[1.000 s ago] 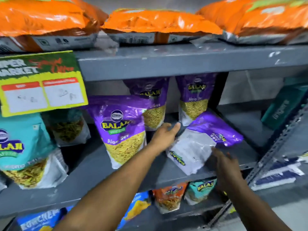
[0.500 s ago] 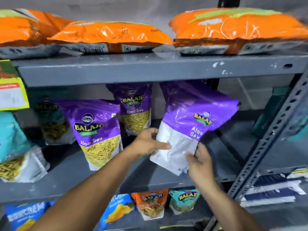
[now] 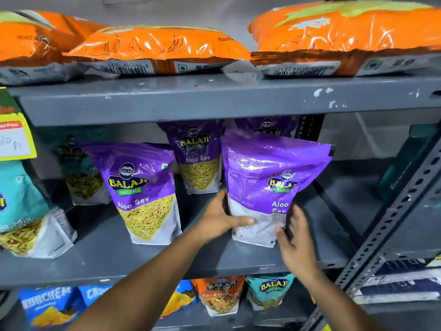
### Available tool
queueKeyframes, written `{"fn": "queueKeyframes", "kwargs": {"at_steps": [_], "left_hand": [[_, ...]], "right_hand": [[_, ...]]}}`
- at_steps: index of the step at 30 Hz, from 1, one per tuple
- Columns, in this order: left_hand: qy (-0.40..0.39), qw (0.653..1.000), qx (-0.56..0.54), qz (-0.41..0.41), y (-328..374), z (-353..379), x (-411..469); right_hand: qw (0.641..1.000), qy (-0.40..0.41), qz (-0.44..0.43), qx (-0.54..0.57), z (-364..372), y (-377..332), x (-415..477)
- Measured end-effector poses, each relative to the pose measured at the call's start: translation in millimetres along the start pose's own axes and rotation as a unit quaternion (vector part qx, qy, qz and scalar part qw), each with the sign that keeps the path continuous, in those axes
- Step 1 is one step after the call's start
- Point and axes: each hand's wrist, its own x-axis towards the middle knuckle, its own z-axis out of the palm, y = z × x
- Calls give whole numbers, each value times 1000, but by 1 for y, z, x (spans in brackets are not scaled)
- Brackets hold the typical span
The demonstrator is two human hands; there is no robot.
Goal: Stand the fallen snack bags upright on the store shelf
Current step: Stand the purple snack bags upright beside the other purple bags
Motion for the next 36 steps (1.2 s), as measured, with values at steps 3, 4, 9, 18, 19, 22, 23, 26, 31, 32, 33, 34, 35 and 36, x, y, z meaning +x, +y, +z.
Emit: {"fn": "queueKeyframes", "kwargs": {"at_steps": [3, 4, 9, 18, 19, 22, 23, 26, 31, 32, 33, 34, 35, 36], "left_hand": [[25, 997, -65, 25, 28, 6, 9], [27, 996, -79, 31, 37, 10, 10], [108, 992, -34, 57, 54, 35, -2], [85, 990, 95, 55, 30, 29, -47], [107, 986, 117, 58, 27, 16, -43], [90, 985, 150, 5, 13, -10, -28], [58, 987, 152, -13, 8, -12, -24], [-8, 994, 110, -4, -4, -4, -13], [10, 998, 55, -7, -15, -2, -10], [10, 998, 54, -9, -16, -2, -9], [10, 998, 56, -12, -17, -3, -8], [12, 998, 55, -16, -18, -2, -6], [17, 998, 51, -21, -19, 1, -5], [24, 998, 43, -27, -20, 4, -4]], "right_hand": [[991, 117, -35, -63, 18, -15, -39], [991, 92, -48, -78, 29, -21, -51], [989, -52, -3, -138, 63, -34, -65], [988, -59, 38, -140, 13, -16, 12], [987, -100, 35, -121, 2, -11, 22], [968, -240, 37, -61, -24, 1, 54], [963, -262, 30, -53, -28, 5, 61], [956, -289, 19, -36, -32, 13, 70], [952, -299, 21, -67, -34, 16, 63], [951, -297, 19, -83, -32, 13, 60], [952, -292, 16, -93, -30, 10, 56], [954, -286, 11, -92, -27, 9, 54], [956, -283, 8, -78, -24, 8, 51], [959, -279, 8, -59, -22, 8, 49]]}}
